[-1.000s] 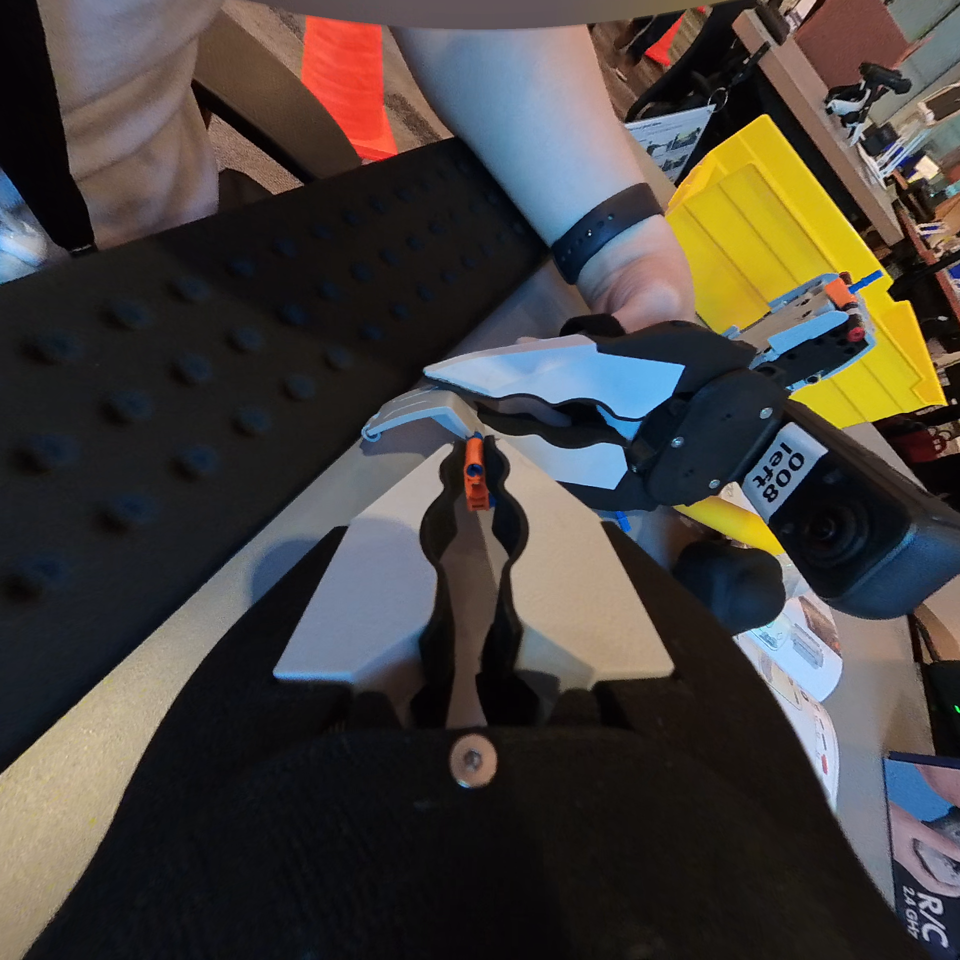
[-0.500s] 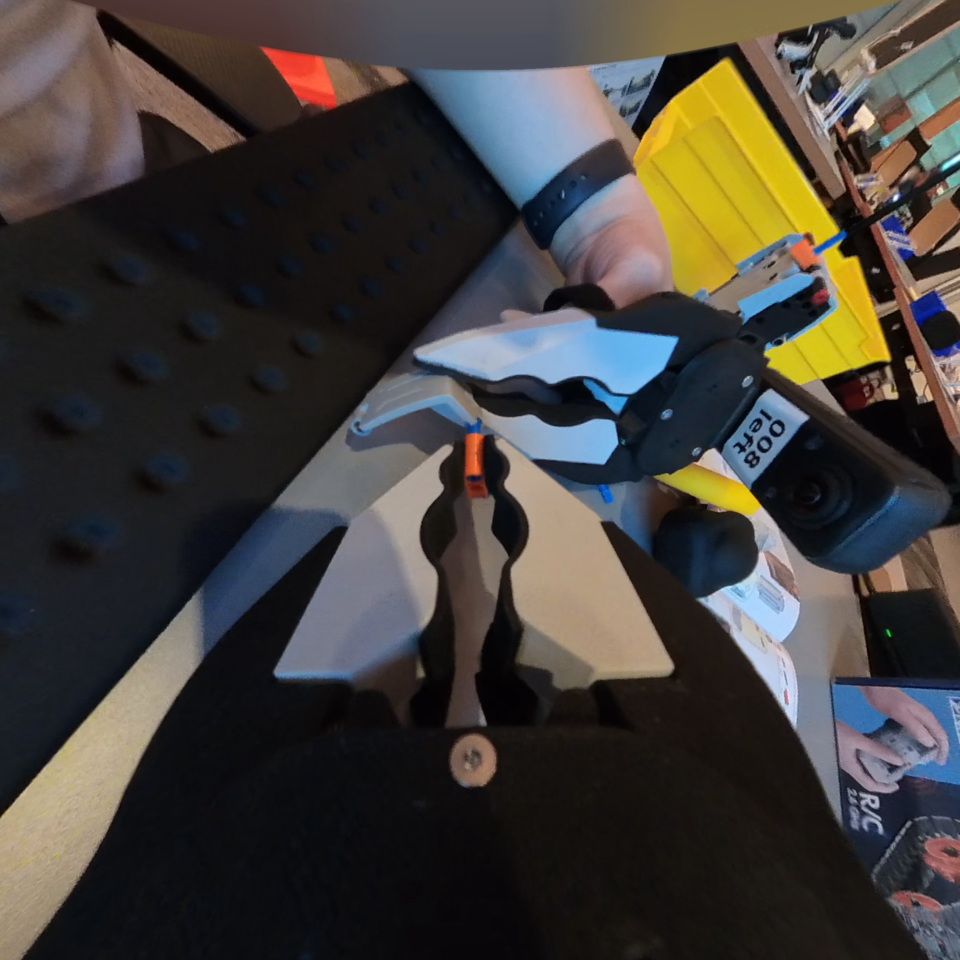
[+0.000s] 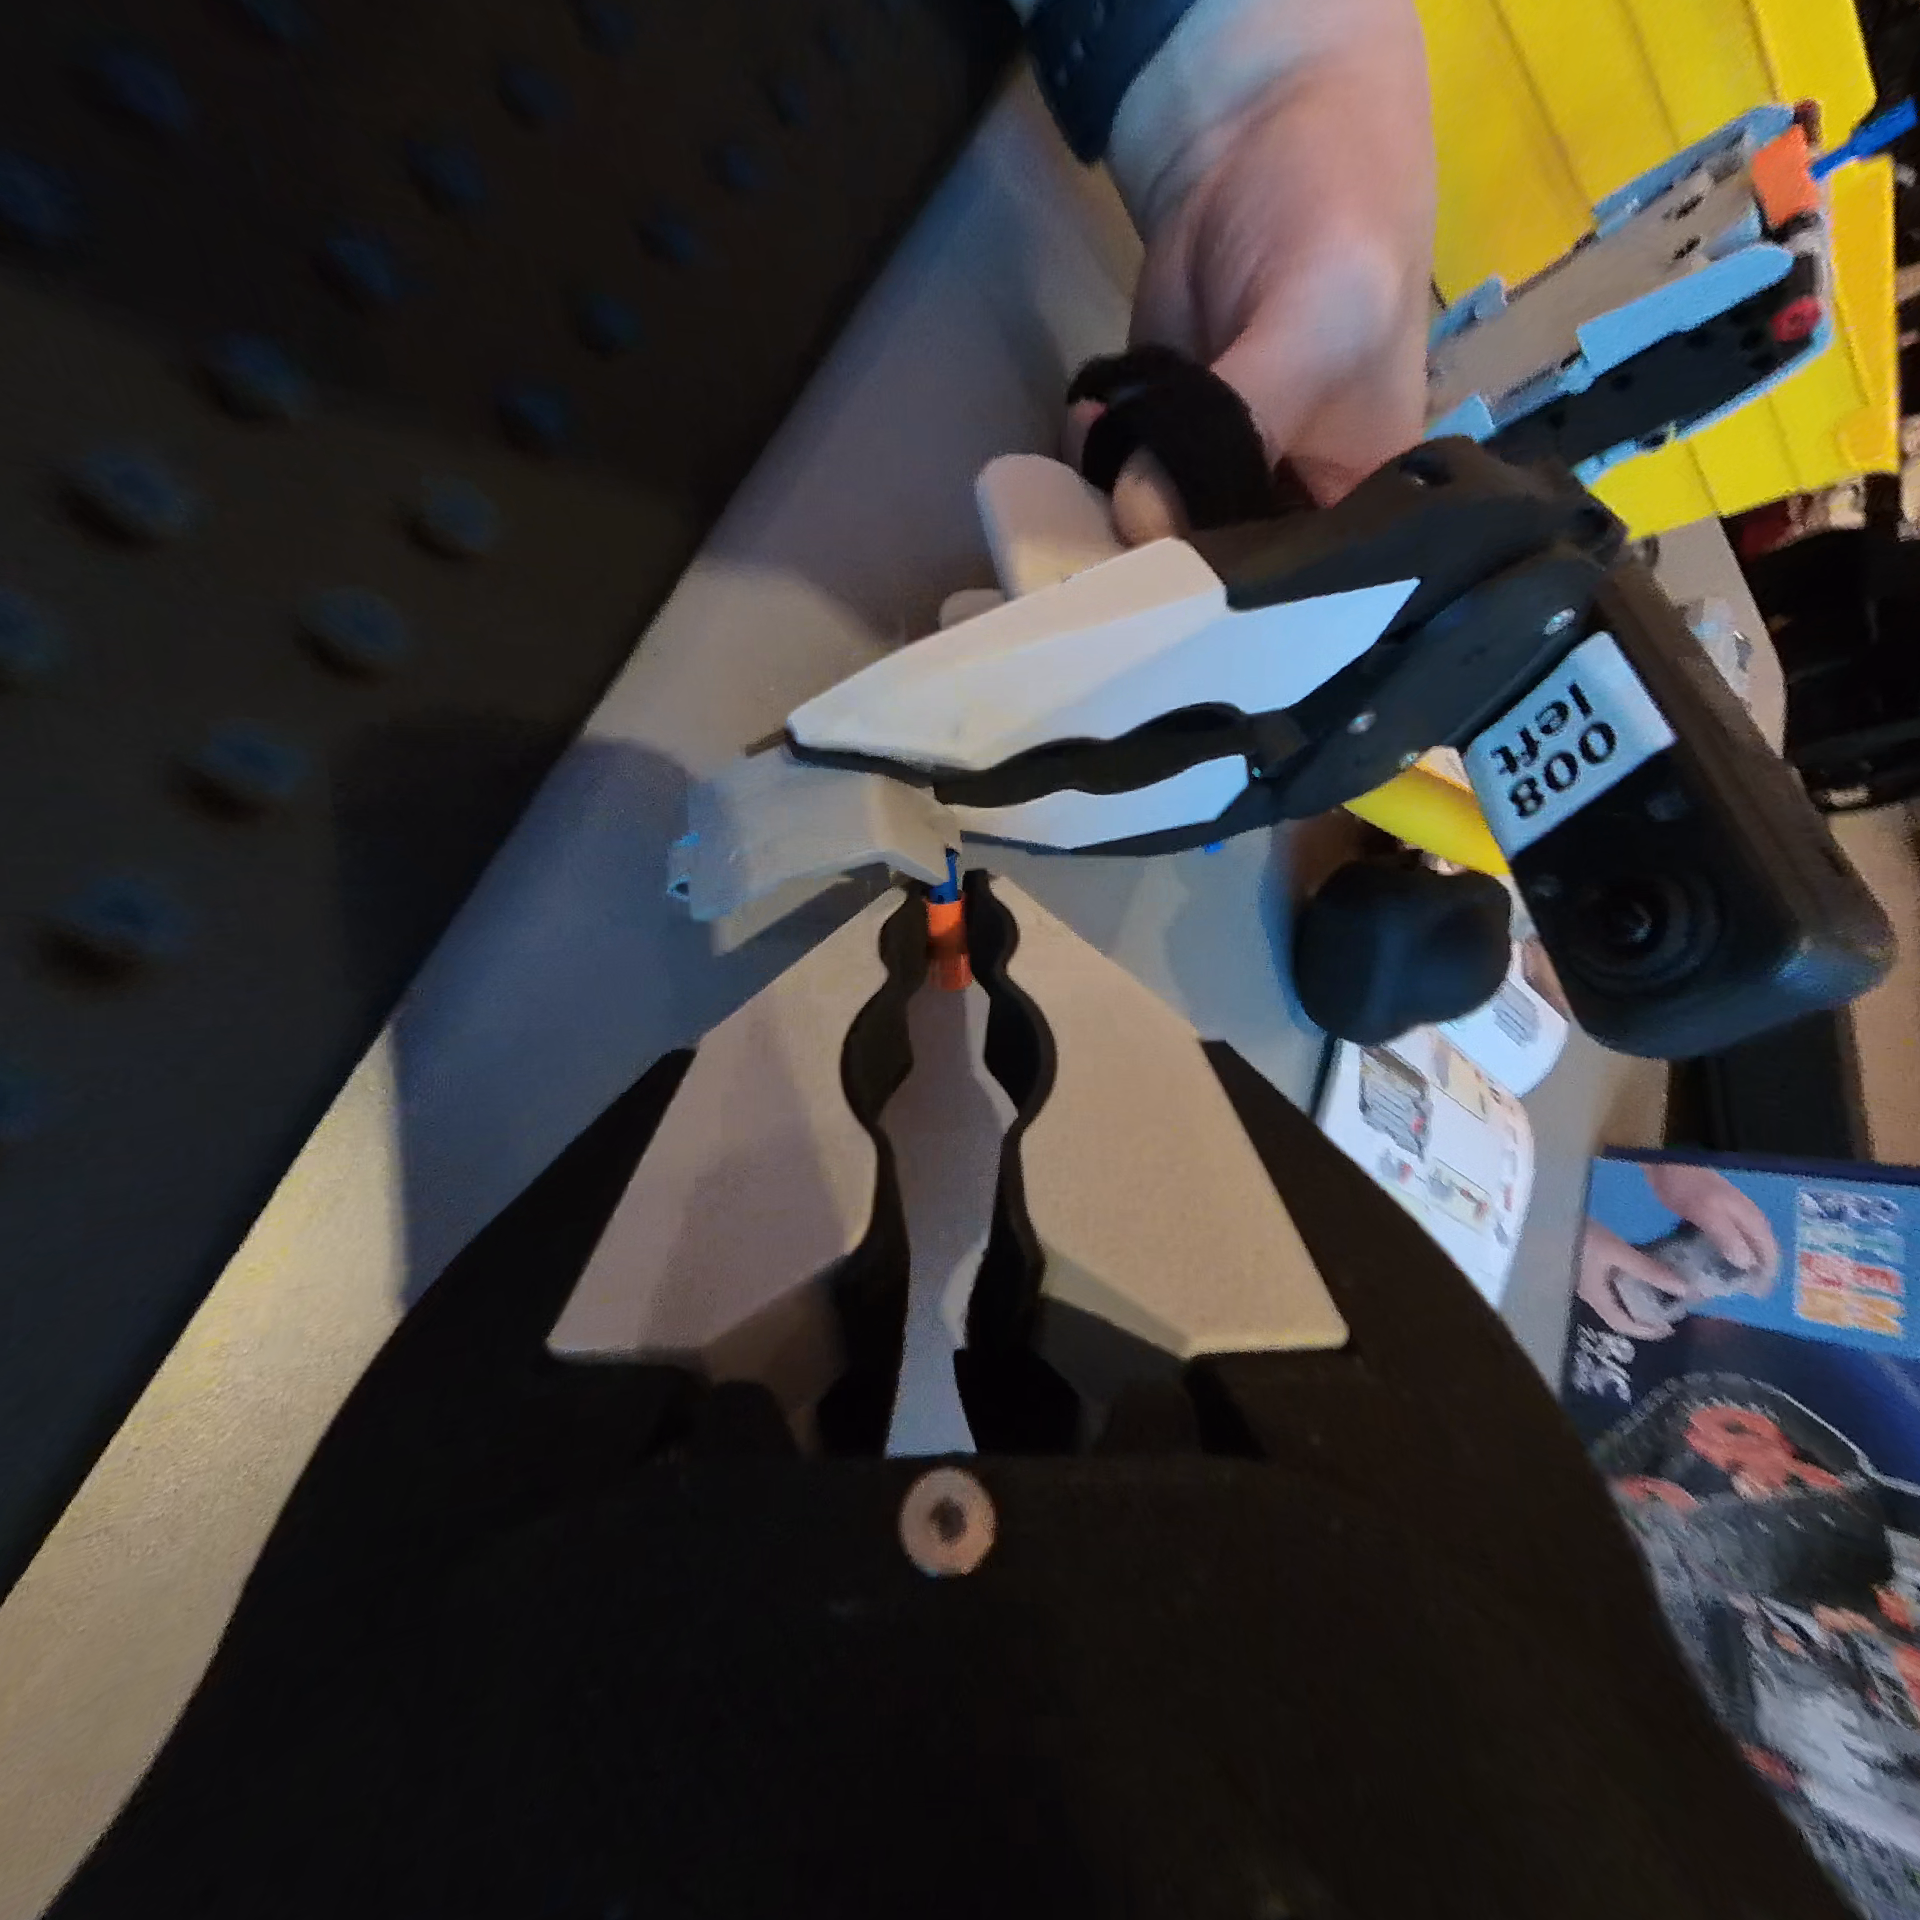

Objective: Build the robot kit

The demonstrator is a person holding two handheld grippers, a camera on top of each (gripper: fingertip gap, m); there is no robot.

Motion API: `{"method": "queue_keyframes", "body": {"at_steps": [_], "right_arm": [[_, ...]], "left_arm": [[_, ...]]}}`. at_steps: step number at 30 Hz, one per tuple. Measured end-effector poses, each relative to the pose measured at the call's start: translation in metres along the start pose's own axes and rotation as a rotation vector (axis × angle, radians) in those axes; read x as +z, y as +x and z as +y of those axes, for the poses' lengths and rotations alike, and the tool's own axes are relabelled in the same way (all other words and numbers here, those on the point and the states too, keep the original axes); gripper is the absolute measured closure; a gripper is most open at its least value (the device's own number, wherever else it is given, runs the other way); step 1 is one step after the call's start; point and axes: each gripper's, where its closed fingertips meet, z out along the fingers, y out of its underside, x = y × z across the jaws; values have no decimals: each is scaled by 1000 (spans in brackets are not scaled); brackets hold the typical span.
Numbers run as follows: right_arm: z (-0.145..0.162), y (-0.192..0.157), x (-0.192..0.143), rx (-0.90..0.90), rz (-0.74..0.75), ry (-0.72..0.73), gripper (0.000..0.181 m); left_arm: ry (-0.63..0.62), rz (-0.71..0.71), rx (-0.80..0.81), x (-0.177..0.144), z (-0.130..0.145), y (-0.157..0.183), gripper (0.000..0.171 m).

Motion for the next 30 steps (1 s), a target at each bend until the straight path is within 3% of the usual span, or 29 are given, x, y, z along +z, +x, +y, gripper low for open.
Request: {"method": "queue_keyframes", "body": {"at_steps": [6,10,23,30], "right_arm": [[20,13,-2,-53,132,-244,176],[27,18,-3,-112,179,-327,175],[19,16,-7,-213,179,-301,176],[8,5,-7,-135,98,-174,176]], "left_arm": [[101,-69,-59,-7,-13,-13,164],[134,-95,-84,-9,-16,-17,164],[120,-57,-120,-8,-13,-14,165],[63,-44,-101,-2,-5,-10,164]]}}
